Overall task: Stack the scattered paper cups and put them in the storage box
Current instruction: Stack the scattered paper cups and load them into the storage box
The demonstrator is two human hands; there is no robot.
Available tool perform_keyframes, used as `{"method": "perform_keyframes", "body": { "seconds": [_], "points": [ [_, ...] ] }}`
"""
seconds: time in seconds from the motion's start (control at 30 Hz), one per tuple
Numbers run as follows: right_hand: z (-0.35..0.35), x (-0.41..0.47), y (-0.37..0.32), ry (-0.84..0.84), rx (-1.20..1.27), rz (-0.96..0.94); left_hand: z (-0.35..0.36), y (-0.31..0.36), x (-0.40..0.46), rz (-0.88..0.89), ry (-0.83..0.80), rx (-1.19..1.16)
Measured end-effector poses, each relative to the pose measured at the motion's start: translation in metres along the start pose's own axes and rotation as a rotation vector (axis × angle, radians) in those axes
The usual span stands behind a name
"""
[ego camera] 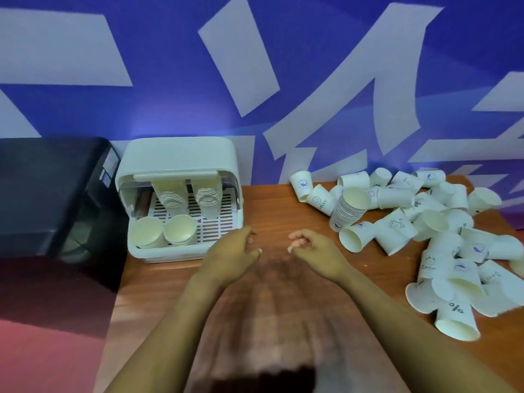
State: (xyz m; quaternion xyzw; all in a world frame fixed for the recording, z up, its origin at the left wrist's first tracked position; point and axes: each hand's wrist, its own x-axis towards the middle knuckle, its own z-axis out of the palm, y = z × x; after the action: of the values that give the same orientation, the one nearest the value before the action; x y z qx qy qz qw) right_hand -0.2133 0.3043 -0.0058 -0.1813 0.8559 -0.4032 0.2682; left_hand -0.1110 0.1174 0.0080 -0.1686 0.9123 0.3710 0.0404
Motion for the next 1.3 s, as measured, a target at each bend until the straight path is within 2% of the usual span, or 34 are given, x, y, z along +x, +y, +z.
{"method": "perform_keyframes", "body": {
  "seconds": [0.17, 0.3, 0.53, 0.67, 0.83, 1.03, 1.3],
  "points": [
    [-0.083, -0.013, 0.069, -0.043, -0.075, 0.028, 0.08, 0.071, 0.016, -0.018, -0.041, 0.037],
    [-0.155, -0.01, 0.125, 0.011, -0.161, 0.043, 0.144, 0.124, 0.041, -0.019, -0.035, 0.041],
    [-0.224, 0.012, 0.18, 0.067, -0.353, 0.145, 0.208, 0.168, 0.064, -0.08, -0.094, 0.106],
    [-0.236, 0.022, 0.193, 0.075, -0.376, 0.2, 0.218, 0.174, 0.092, -0.049, -0.07, 0.203],
    [-0.243, 0.037, 0.201, 0.067, -0.401, 0.222, 0.229, 0.181, 0.119, -0.083, -0.125, 0.252],
    [-0.236, 0.058, 0.208, -0.004, -0.65, 0.273, 0.249, 0.18, 0.139, -0.11, -0.105, 0.32],
    [-0.224, 0.066, 0.212, -0.028, -0.602, 0.294, 0.26, 0.171, 0.147, -0.211, -0.102, 0.292]
  ]
}}
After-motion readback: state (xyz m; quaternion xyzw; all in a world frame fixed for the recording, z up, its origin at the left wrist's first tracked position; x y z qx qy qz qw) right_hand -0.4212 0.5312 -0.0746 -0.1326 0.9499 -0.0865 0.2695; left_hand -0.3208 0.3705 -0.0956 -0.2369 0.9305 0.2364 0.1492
